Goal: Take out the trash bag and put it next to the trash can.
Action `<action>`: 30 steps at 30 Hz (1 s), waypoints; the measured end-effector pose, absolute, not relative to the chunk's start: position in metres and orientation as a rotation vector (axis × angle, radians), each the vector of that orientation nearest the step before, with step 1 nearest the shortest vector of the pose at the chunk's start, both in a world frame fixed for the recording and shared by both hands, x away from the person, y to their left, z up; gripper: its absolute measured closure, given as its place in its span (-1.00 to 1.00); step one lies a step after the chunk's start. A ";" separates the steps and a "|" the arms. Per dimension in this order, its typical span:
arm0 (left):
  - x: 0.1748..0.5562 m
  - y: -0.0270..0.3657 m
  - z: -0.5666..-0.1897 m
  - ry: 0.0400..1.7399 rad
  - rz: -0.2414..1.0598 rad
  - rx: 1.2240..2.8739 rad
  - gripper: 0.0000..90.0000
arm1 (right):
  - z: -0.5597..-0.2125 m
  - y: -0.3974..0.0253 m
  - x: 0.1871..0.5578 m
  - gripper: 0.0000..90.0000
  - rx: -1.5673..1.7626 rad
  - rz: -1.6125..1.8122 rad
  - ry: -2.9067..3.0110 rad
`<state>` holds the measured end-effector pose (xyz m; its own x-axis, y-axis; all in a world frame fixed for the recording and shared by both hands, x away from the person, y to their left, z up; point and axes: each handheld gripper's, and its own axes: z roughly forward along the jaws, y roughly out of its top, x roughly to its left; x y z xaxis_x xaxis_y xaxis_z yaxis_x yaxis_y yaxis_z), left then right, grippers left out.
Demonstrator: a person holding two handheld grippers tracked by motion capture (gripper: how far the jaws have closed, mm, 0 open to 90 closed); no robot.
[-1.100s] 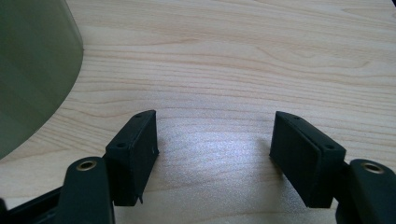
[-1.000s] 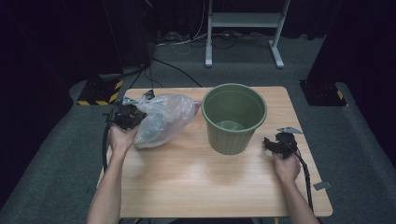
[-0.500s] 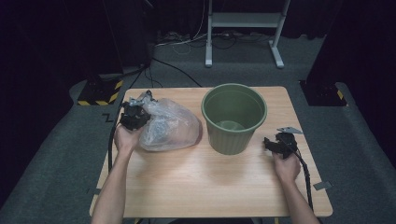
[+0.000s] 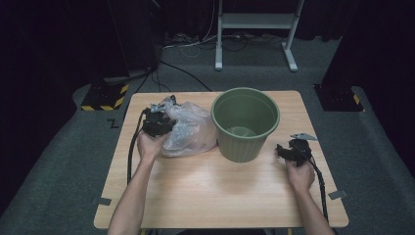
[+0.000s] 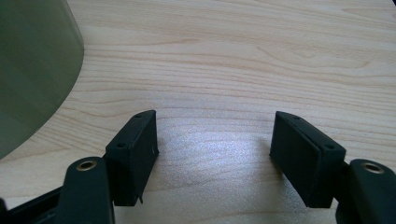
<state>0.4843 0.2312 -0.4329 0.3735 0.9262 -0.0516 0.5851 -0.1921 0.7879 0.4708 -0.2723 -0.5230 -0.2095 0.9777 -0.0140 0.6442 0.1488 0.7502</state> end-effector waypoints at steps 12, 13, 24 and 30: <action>0.427 0.258 -0.445 1.343 0.619 1.746 -0.22 | -0.523 -0.272 0.471 -0.29 1.540 0.856 1.924; 0.423 0.258 -0.448 1.337 0.620 1.742 -0.22 | -0.523 -0.272 0.471 -0.29 1.540 0.856 1.924; 0.409 0.246 -0.499 1.394 0.645 1.843 -0.23 | -0.523 -0.272 0.471 -0.29 1.536 0.856 1.925; 0.415 0.242 -0.526 1.491 0.683 1.842 -0.25 | -0.523 -0.272 0.471 -0.29 1.535 0.856 1.926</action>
<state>0.4145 0.2424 -0.5262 0.2126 0.9771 -0.0092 0.6309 -0.1301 0.7649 0.4706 -0.2721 -0.5232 -0.2157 0.9763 -0.0164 0.6420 0.1545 0.7510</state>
